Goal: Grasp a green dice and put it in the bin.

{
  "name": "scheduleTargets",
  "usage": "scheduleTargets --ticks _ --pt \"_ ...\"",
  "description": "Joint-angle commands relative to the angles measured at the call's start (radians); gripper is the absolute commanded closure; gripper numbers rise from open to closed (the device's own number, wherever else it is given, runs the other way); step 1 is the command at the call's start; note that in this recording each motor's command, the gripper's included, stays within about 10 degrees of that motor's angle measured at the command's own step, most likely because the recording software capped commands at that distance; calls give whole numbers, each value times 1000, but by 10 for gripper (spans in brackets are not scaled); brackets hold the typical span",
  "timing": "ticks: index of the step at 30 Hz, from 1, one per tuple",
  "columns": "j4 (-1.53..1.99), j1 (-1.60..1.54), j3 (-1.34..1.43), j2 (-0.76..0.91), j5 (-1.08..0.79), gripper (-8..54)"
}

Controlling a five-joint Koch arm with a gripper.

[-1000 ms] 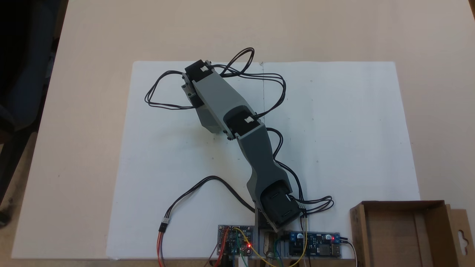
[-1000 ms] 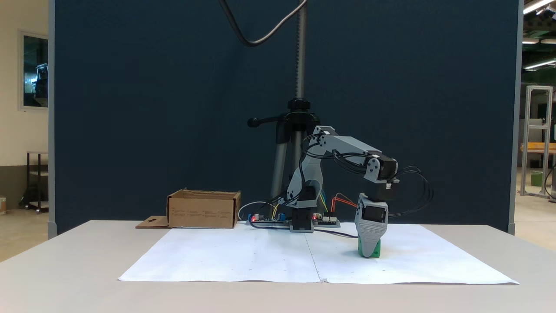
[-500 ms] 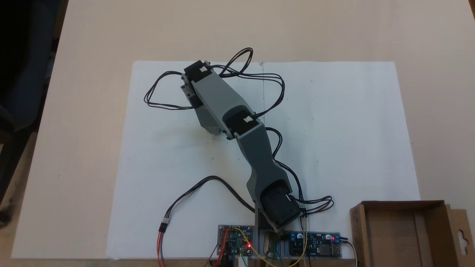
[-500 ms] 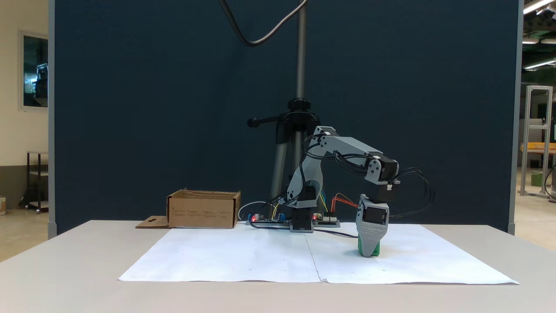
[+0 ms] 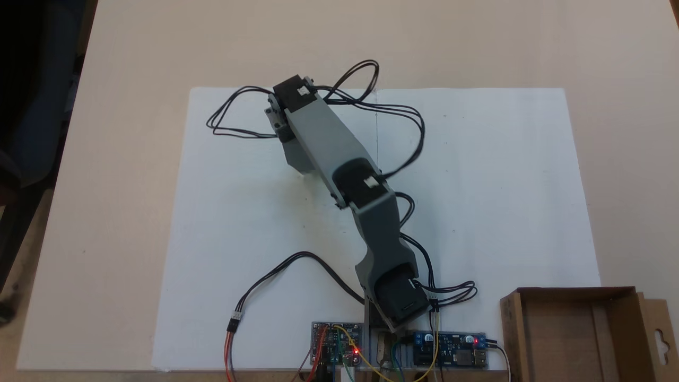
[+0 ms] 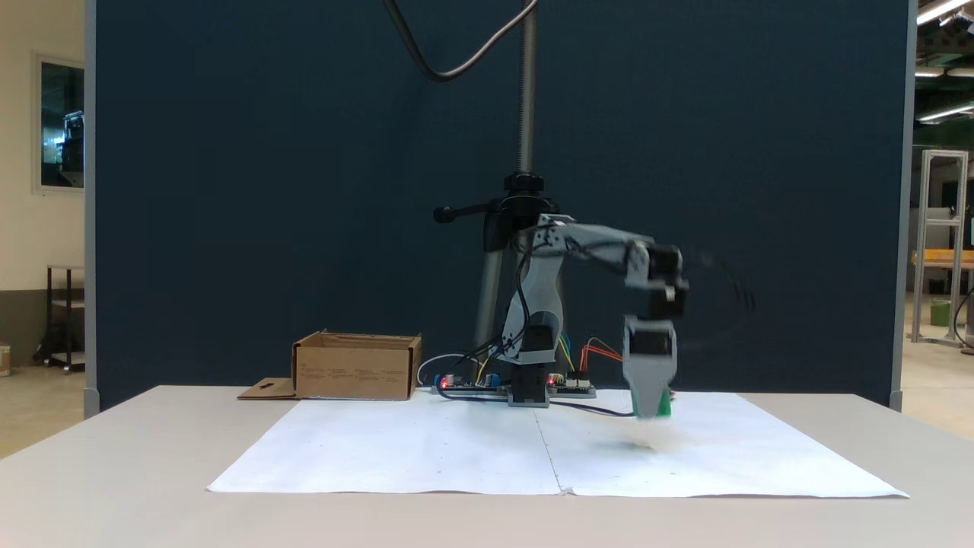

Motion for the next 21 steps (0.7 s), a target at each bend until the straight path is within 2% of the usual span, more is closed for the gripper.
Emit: scheduleTargets --ticks 1,6,12,19,21 --pt "14 -3 -63 153 6 341" --pt "29 -8 -63 305 -3 341" --pt "52 -17 -63 321 -29 341" --pt "84 12 -63 321 -141 341" --pt "97 41 -63 364 -179 341"
